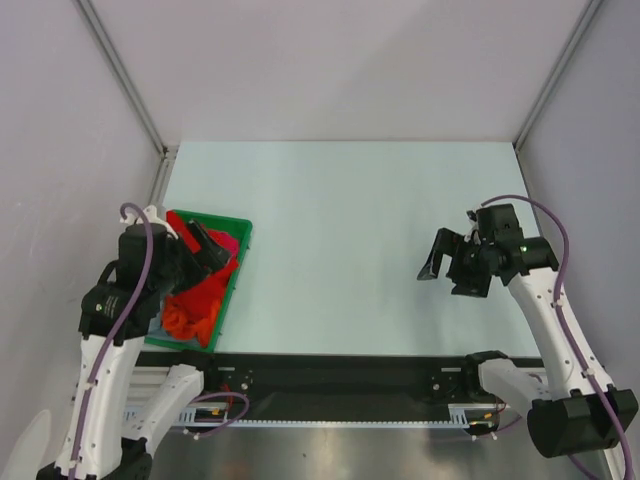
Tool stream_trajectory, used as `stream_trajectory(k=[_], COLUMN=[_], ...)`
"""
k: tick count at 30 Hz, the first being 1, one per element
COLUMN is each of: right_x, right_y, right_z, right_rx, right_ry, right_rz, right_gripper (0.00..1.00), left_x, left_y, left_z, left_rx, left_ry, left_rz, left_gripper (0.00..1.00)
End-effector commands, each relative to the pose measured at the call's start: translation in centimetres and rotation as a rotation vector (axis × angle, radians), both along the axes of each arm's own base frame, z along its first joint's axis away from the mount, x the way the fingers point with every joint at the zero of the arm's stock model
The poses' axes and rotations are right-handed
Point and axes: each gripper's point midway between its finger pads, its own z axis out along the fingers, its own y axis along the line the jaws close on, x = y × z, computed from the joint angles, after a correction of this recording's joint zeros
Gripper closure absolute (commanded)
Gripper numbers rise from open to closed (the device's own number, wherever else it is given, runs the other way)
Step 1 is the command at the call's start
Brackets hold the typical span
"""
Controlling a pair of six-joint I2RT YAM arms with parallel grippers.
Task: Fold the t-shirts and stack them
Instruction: Grab the tshirt from the pile
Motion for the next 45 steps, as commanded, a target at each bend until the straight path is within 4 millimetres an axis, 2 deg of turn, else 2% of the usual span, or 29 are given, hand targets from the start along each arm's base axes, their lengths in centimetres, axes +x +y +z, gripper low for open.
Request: stream_trajectory(k=[1,4,7,8,10,12,14,15,16,21,24,27,30,32,35,36,37,41,44,45], right_x=[2.0,3.2,4.3,4.8,4.8,4.5,4.3,3.9,3.8,2.6,2.3,2.2,2.1,2.0,2.1,2.1,2.1,2.0,1.8,1.9], right_y=[0.6,2.3,4.7,5.4,7.4,9.3,10.6,11.7,12.0,13.2,13.2,13.3,13.5,13.6,13.3,13.2,13.1,12.7,12.8,12.9], right_z=[2.2,2.3,2.8,3.6,3.2,3.7,3.6,3.8,3.8,3.5,3.5,3.5,3.8,3.9,3.8,3.8,3.7,3.6,3.7,3.8], right_rx=[-0.008,-0.009,-0.031,-0.027,-0.021,-0.004,0.008,0.028,0.037,0.067,0.069,0.073,0.087,0.092,0.086,0.084,0.085,0.090,0.102,0.106], right_ry=[-0.094,-0.090,-0.133,-0.155,-0.132,-0.137,-0.136,-0.145,-0.143,-0.120,-0.116,-0.113,-0.114,-0.117,-0.121,-0.121,-0.119,-0.107,-0.105,-0.108], right_rz=[0.082,0.160,0.238,0.252,0.308,0.362,0.395,0.420,0.427,0.474,0.484,0.494,0.508,0.517,0.514,0.514,0.511,0.506,0.510,0.512], right_gripper=[0.00,0.00,0.00,0.00,0.00,0.00,0.00,0.00,0.00,0.00,0.00,0.00,0.00,0.00,0.00,0.00,0.00,0.00,0.00,0.00], left_x=[-2.3,-2.3,-2.6,-2.7,-3.6,-4.4,-4.4,-4.4,-3.7,-4.1,-4.1,-3.5,-2.6,-2.0,-1.5,-1.4,-1.3,-1.2,-1.5,-1.3], left_y=[3.6,3.6,4.9,5.3,6.7,7.9,9.1,9.1,9.0,9.4,10.3,11.7,11.7,11.6,12.1,12.4,12.6,13.1,12.7,12.5], left_z=[-2.2,-3.3,-4.9,-5.6,-7.1,-8.6,-9.2,-9.5,-9.5,-11.4,-10.7,-10.0,-10.9,-11.4,-11.5,-11.1,-10.8,-9.2,-7.7,-5.5], left_rx=[0.139,0.155,0.219,0.241,0.293,0.298,0.266,0.256,0.243,0.210,0.233,0.289,0.288,0.273,0.294,0.305,0.316,0.335,0.310,0.287], left_ry=[0.140,0.176,0.261,0.304,0.375,0.425,0.421,0.408,0.380,0.410,0.383,0.363,0.396,0.403,0.410,0.400,0.397,0.371,0.342,0.282], left_rz=[0.135,0.130,0.184,0.206,0.266,0.311,0.368,0.379,0.378,0.433,0.476,0.522,0.520,0.514,0.534,0.545,0.549,0.561,0.565,0.569], left_gripper=[0.06,0.11,0.13,0.15,0.22,0.27,0.32,0.34,0.35,0.36,0.41,0.43,0.45,0.55,0.59,0.61,0.71,0.99,1.00,1.00])
